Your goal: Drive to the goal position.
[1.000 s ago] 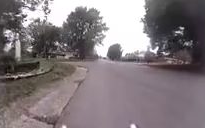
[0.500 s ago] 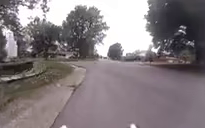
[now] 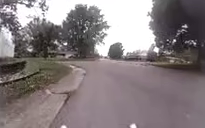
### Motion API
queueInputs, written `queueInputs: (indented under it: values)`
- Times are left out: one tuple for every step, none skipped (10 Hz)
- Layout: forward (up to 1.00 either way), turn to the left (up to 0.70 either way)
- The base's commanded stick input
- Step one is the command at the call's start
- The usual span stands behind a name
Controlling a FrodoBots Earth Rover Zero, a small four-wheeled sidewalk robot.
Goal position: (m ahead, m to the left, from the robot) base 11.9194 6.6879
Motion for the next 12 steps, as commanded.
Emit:
queueInputs:
  values:
    - [1.00,0.00]
    - [1.00,0.01]
    - [1.00,0.05]
    - [1.00,0.08]
    - [1.00,0.09]
    - [1.00,0.07]
    - [1.00,0.03]
    - [1.00,0.03]
    - [1.00,0.02]
    - [1.00,0.02]
    - [1.00,0.02]
    - [1.00,0.02]
